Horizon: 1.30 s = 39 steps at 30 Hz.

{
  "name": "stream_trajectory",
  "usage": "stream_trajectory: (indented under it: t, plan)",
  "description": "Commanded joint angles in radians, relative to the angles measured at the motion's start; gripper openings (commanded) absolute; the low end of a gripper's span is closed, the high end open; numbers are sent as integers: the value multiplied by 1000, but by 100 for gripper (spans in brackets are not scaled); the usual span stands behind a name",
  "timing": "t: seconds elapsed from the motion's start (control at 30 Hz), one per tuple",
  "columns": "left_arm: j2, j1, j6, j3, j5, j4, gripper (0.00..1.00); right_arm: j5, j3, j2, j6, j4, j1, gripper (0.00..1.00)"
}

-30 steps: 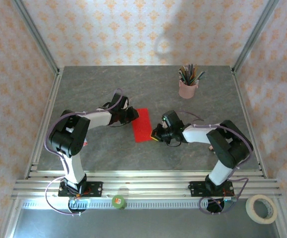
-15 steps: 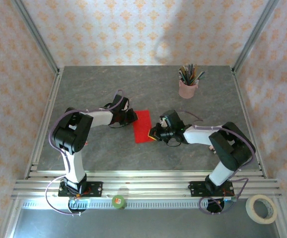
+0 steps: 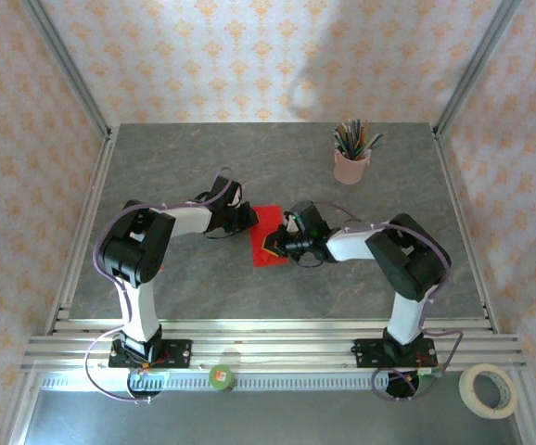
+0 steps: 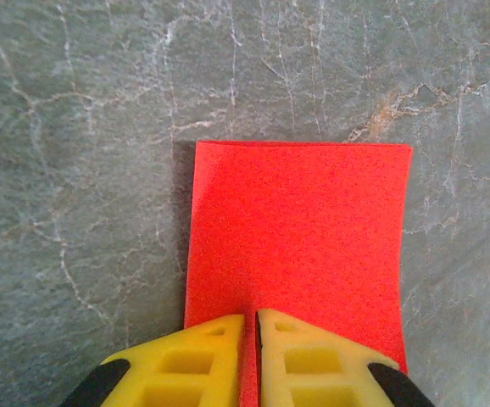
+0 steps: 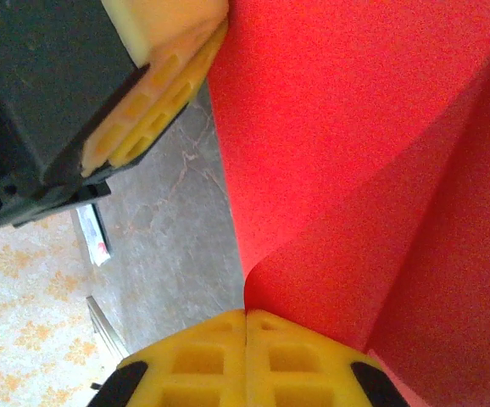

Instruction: Fold a paper plane with a square sheet of paper (pick it up from the middle)

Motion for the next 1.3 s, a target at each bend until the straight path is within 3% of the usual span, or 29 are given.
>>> stream_trajectory:
  t: [0.0,0.57,1.27]
  plan:
    - [47,-3,27,2,-12,-43,17,28,38,25,17,50,10,0]
    - [52,-10,22,4,-14,-45,17,117,61,78,50,60,11,0]
    - [54,-11,22,1,-17,-50,17,125,49,93,74,127,11,0]
